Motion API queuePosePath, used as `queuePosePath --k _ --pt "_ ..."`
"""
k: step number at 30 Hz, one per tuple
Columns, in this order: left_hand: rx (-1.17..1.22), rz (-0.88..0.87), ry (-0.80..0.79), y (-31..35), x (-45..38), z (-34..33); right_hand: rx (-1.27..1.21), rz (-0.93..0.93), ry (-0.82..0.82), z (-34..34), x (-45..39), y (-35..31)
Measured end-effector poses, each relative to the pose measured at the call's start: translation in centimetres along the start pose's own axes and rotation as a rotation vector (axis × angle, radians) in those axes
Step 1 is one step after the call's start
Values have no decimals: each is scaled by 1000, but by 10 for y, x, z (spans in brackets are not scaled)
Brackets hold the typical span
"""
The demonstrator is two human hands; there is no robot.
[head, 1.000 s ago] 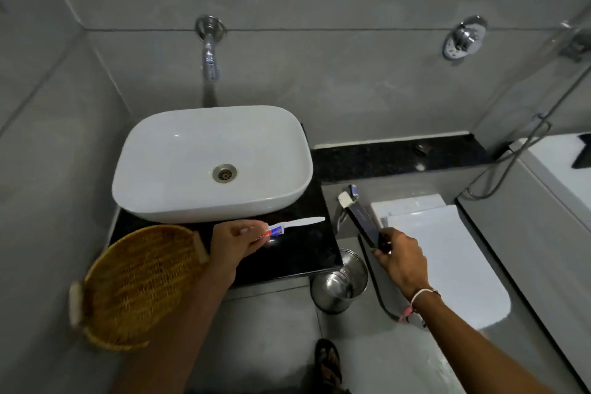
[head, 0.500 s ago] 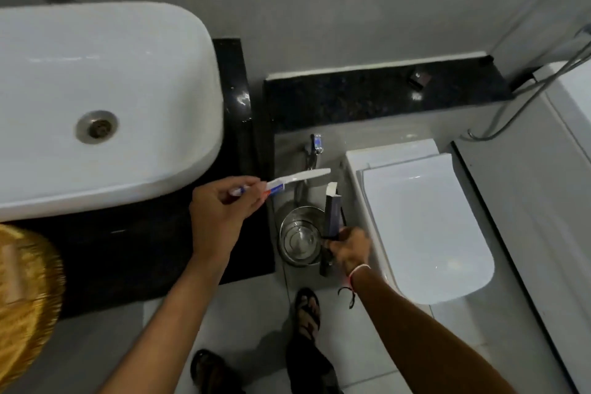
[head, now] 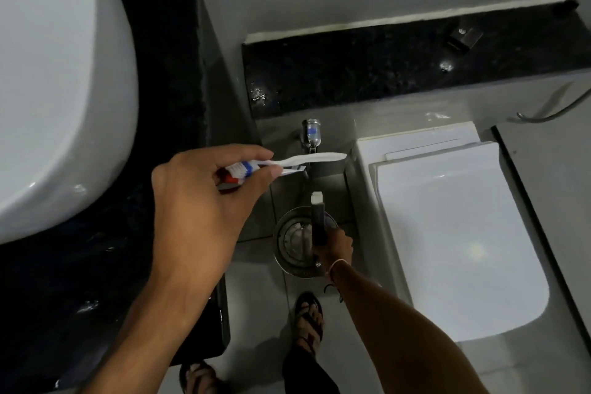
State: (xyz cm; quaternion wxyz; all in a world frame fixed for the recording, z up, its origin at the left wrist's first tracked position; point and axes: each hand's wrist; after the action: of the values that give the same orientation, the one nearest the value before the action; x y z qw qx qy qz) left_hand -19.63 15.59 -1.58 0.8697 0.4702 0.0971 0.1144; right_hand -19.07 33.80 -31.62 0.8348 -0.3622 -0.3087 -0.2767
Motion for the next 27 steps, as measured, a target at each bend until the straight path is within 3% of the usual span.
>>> queuePosePath --k 6,8,12,15,19,23,27 --pt "10 2 7 1 2 4 96 4 -42 1 5 9" --pt "15 13 0 0 8 4 164 95 -36 9 15 10" --pt "6 50 -25 -4 19 10 540 371 44 34 40 9" --pt "14 78 -52 -6 29 25 679 464 100 60 69 1" --pt "13 124 -121 -12 44 59 640 597 110 99 120 -32" --pt "35 97 -164 -12 57 109 480 901 107 127 191 -85" --pt "-39 38 -191 -8 62 168 511 1168 32 124 267 -137"
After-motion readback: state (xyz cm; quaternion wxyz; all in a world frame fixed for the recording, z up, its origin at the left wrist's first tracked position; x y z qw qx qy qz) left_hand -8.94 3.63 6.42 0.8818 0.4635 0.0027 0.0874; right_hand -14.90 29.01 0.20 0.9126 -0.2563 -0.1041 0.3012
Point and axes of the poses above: each hand's wrist, its own x-axis away from the middle knuckle, its own z-axis out of the back of the hand, y = z × x, and after that the axes turned 1 degree about x, right-handed
